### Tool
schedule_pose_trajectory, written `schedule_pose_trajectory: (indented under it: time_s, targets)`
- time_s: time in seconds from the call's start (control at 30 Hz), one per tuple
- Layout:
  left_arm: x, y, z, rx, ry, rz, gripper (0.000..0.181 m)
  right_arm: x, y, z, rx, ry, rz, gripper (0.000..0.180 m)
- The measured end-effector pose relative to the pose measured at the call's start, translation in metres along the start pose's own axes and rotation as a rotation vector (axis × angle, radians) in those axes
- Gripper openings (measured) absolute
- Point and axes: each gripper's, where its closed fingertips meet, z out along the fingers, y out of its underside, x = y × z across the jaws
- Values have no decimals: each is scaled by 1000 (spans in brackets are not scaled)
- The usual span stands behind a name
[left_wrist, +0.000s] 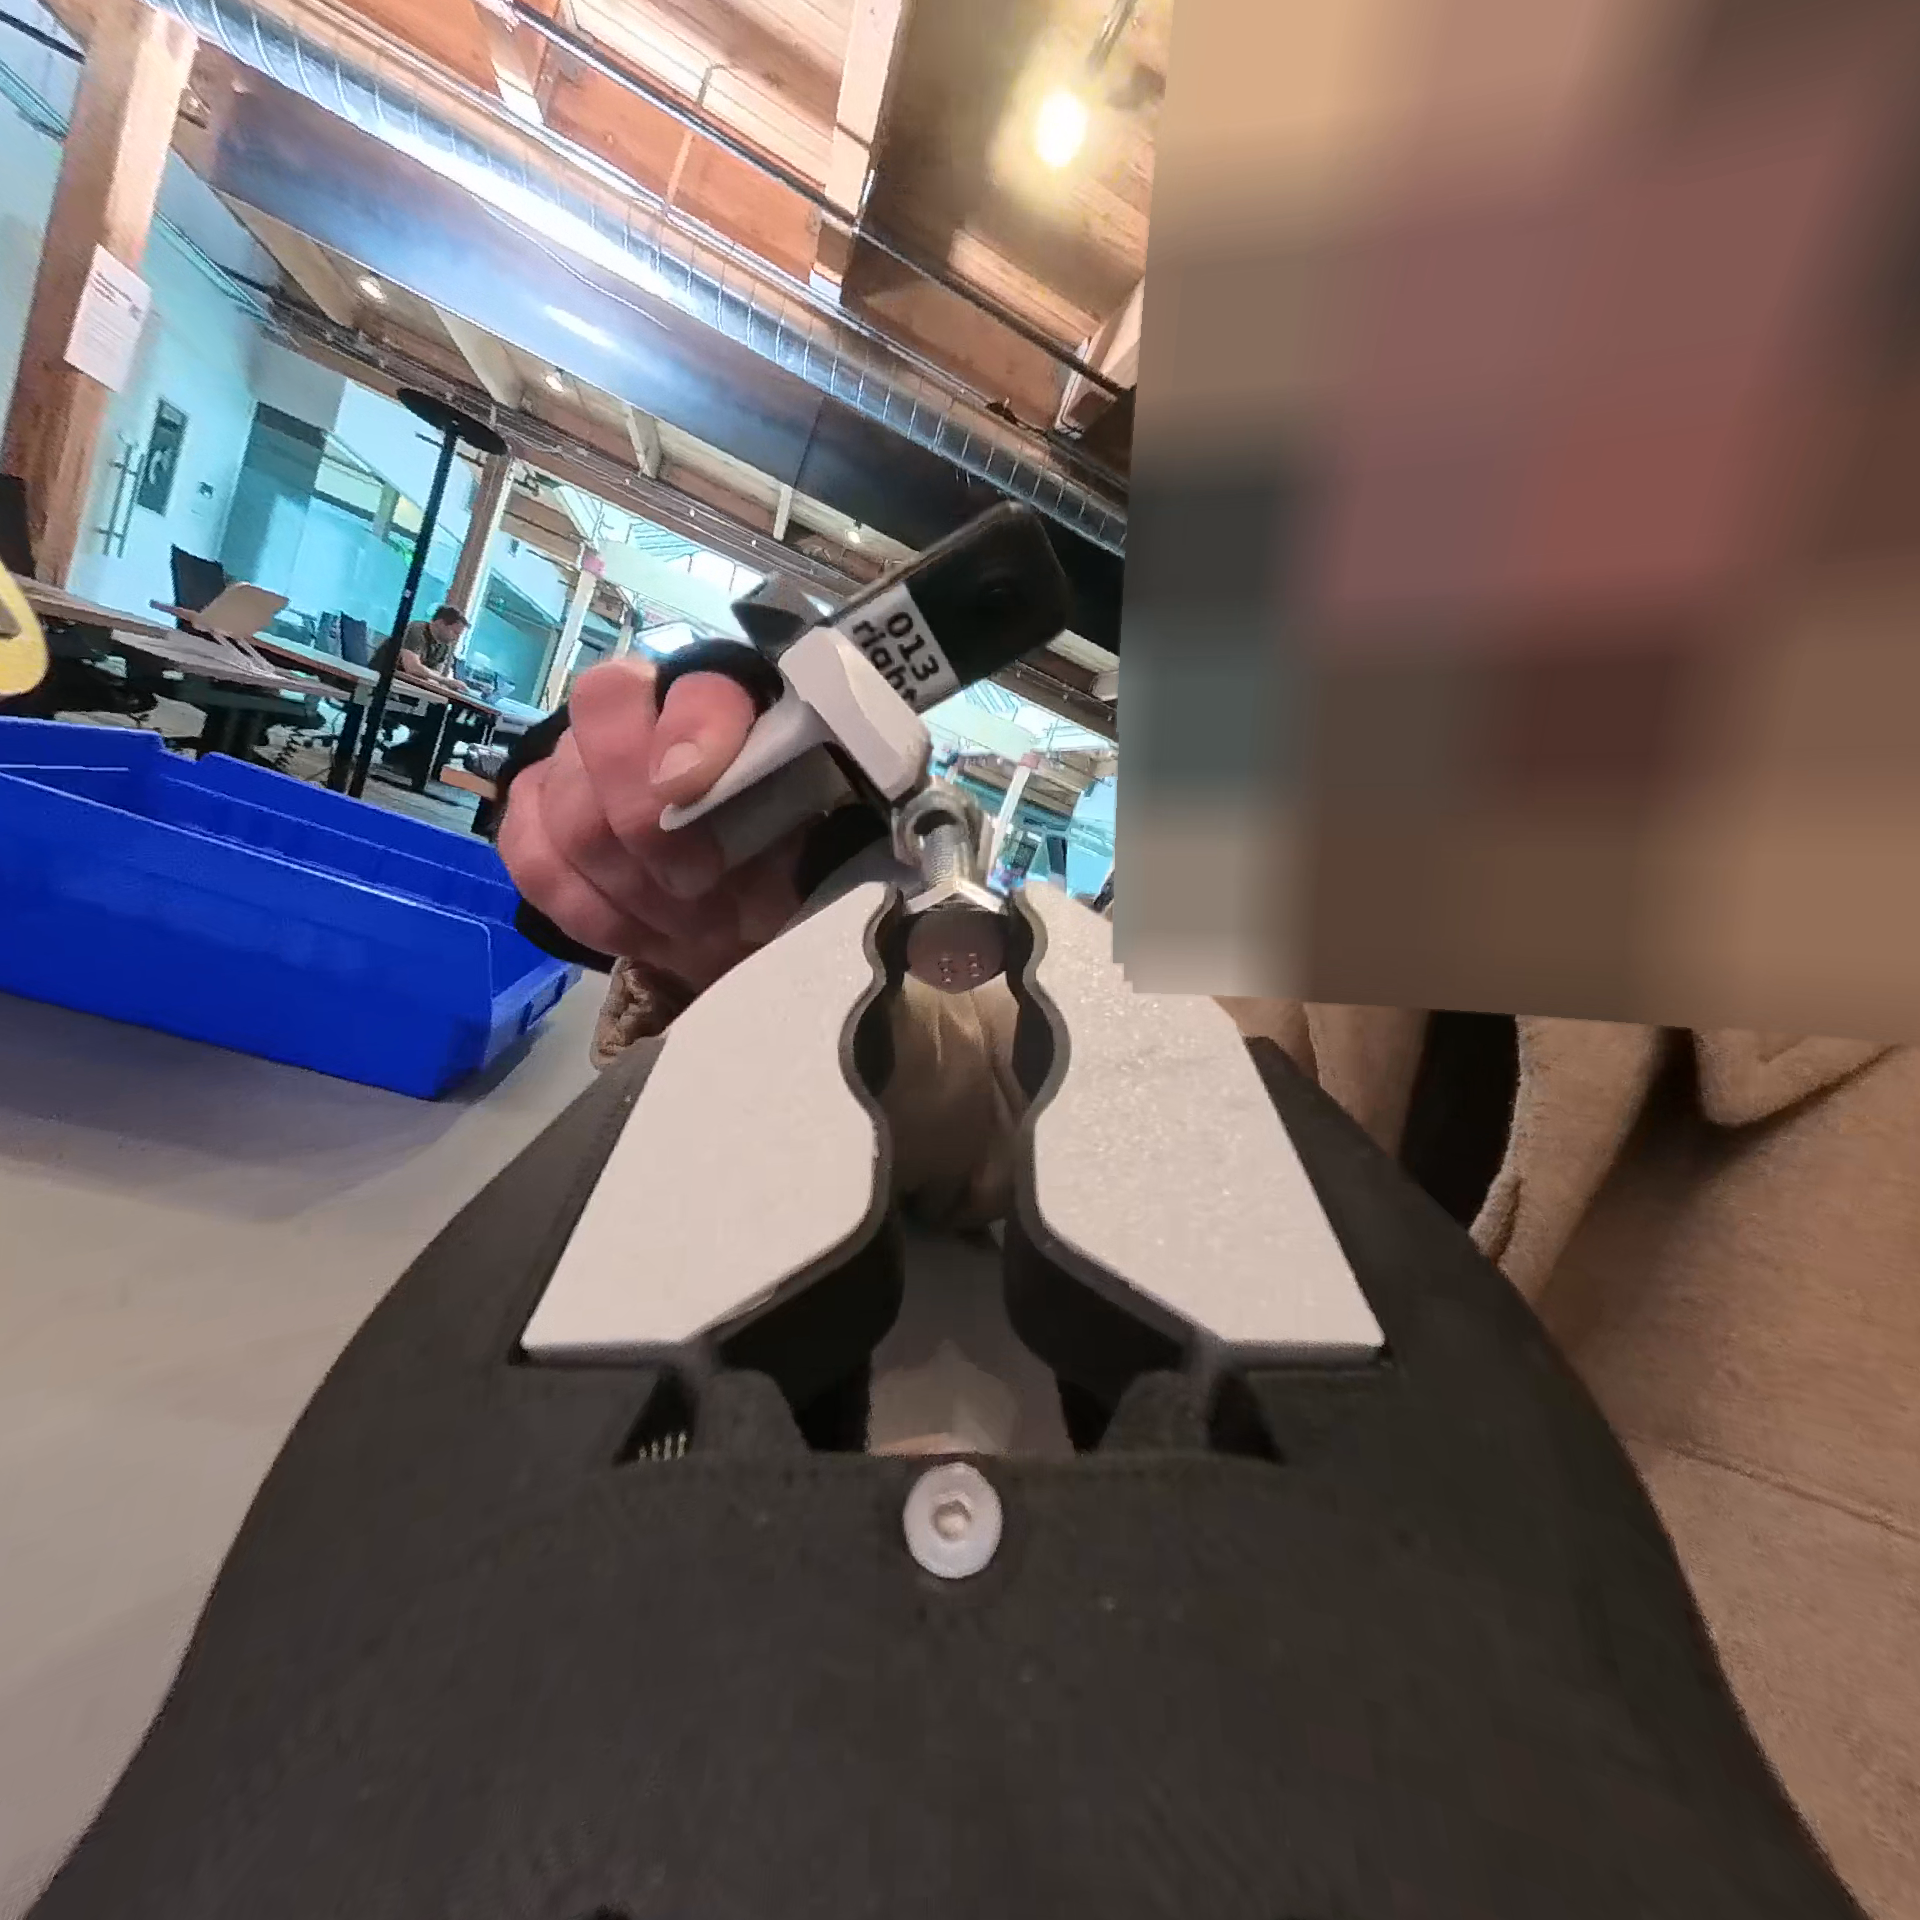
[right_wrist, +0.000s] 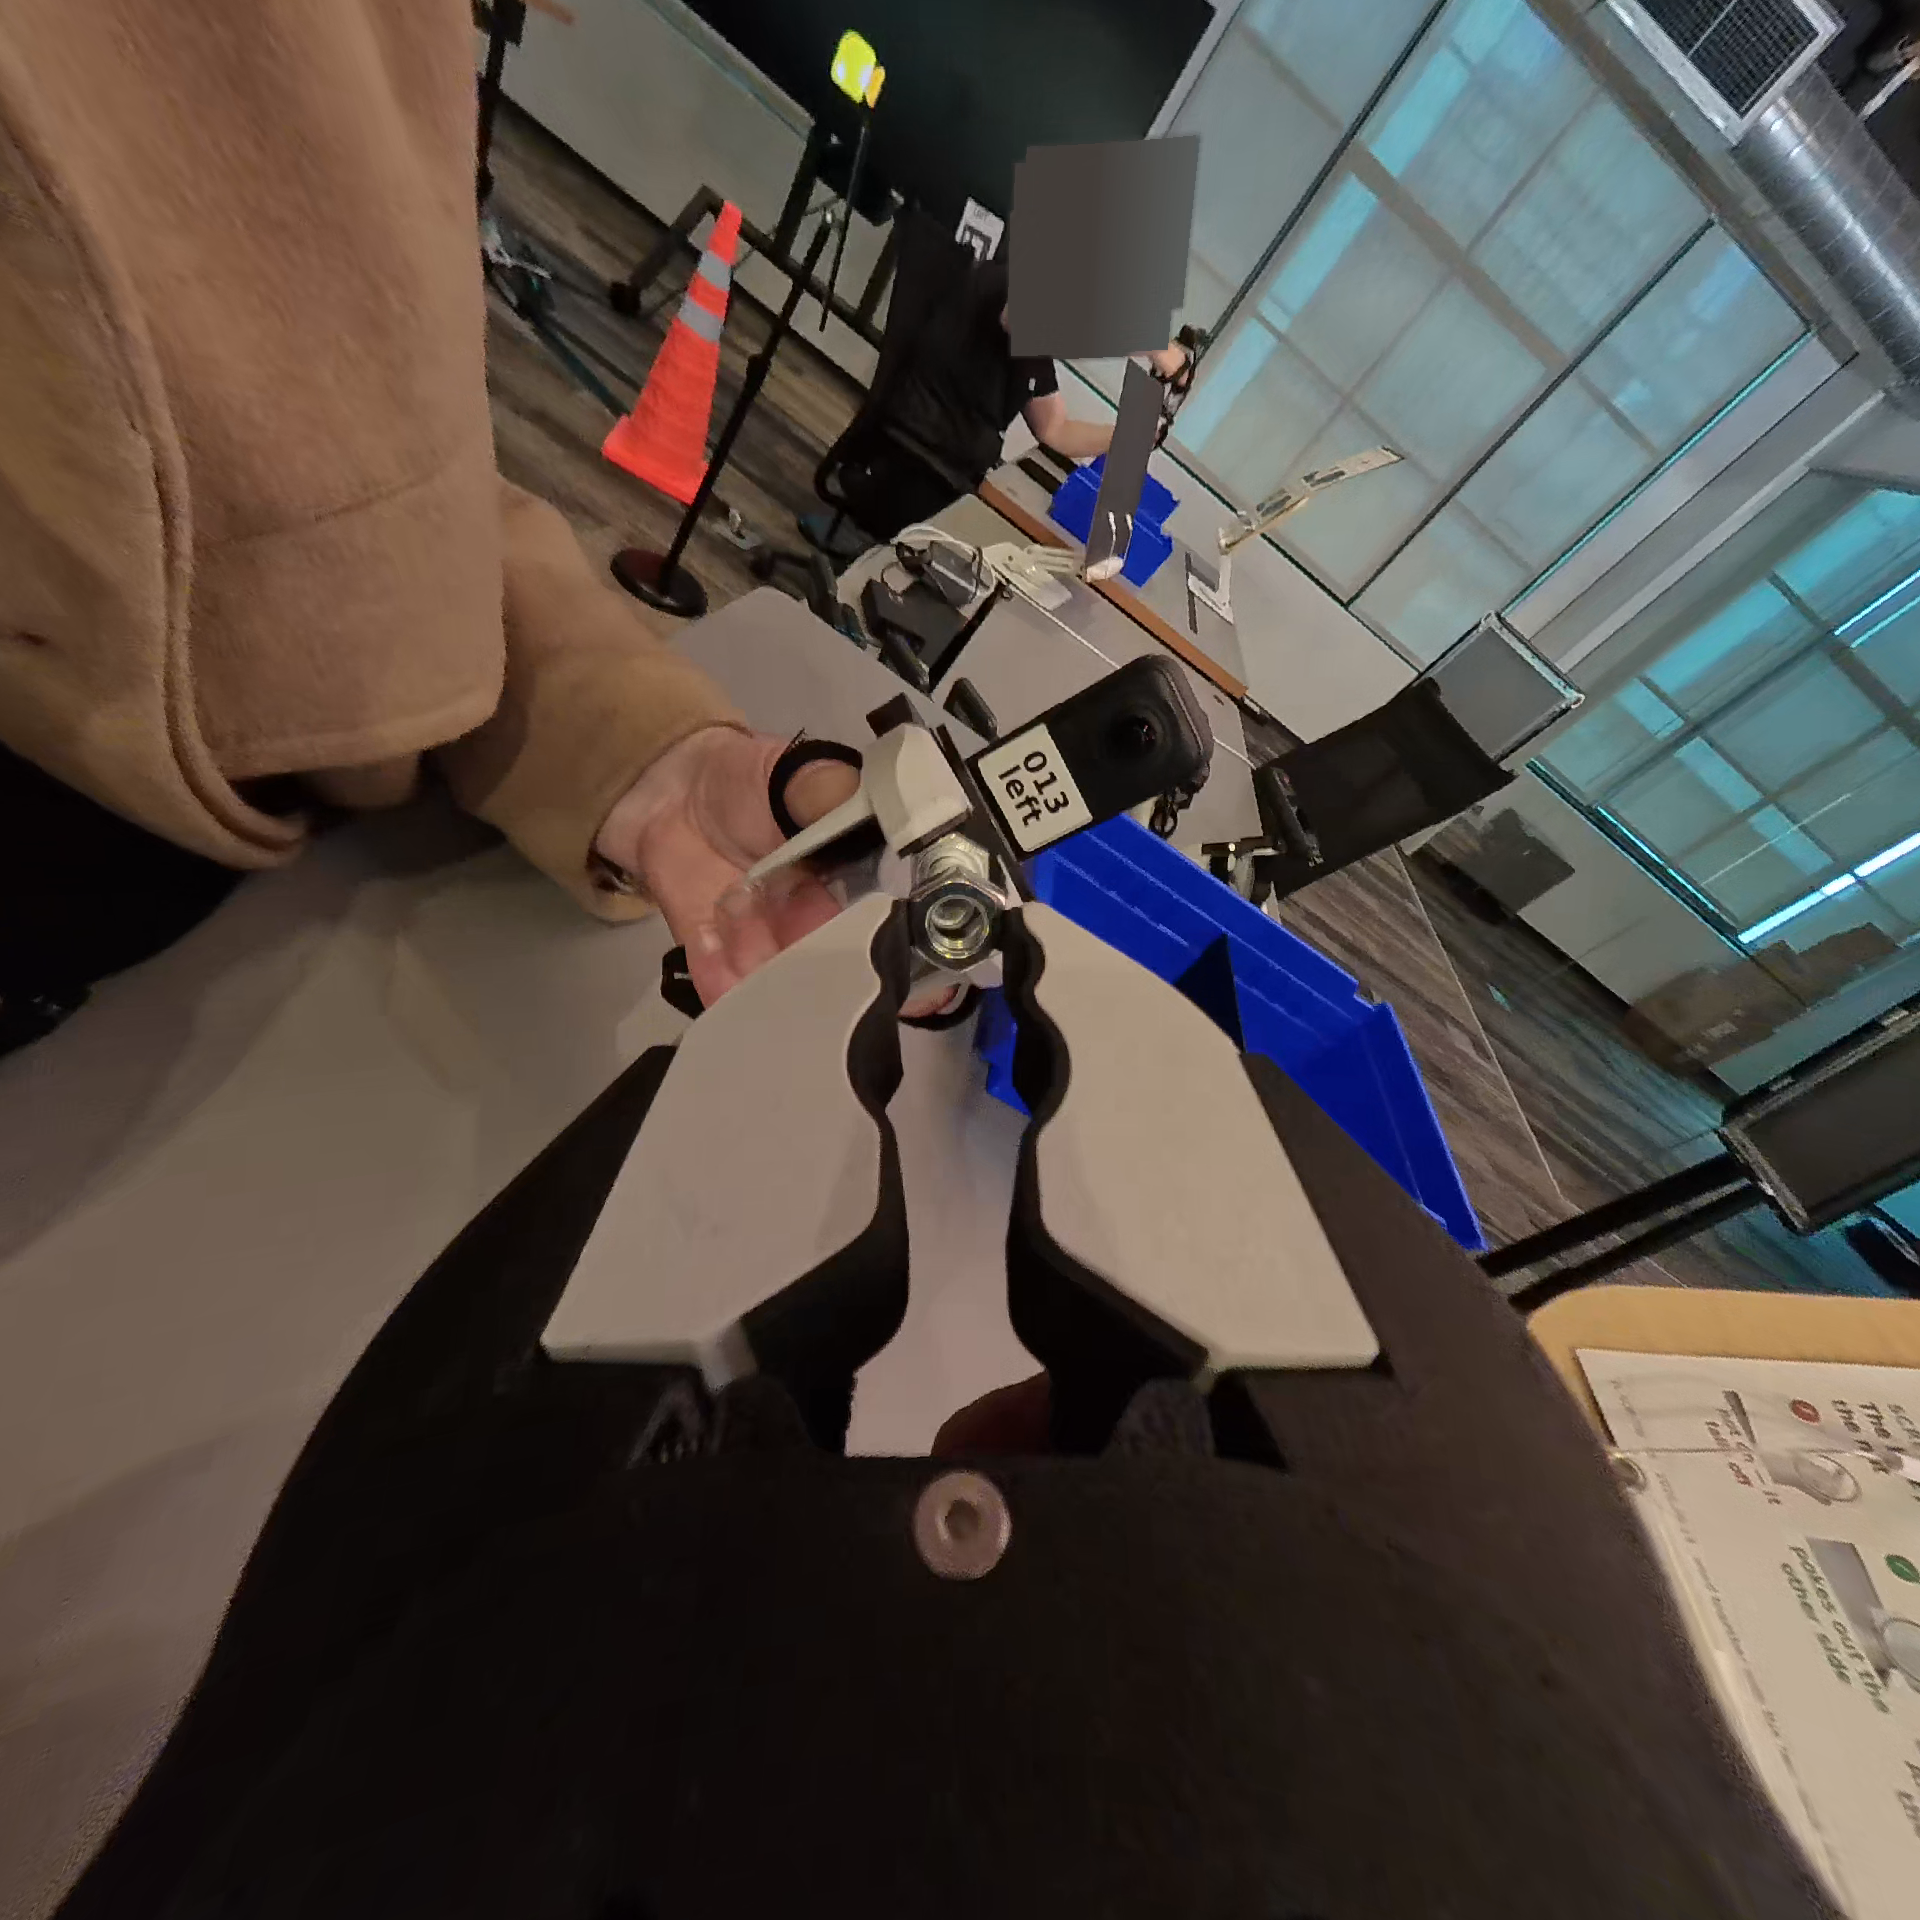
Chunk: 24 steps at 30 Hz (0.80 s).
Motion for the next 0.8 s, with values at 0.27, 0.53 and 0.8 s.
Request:
schedule_pose_trajectory:
  time_s: [0.27,0.53,0.8]
  targets:
    - [0,1,0,51,26,-44,18,-4,0,2,-32,-16,-29,17]
    - [2,6,-2,117,73,-118,18,-9,2,4,-128,-78,-130,17]
    - [-4,9,-4,78,-19,-12,18,-4,9,5,-66,-40,50,18]
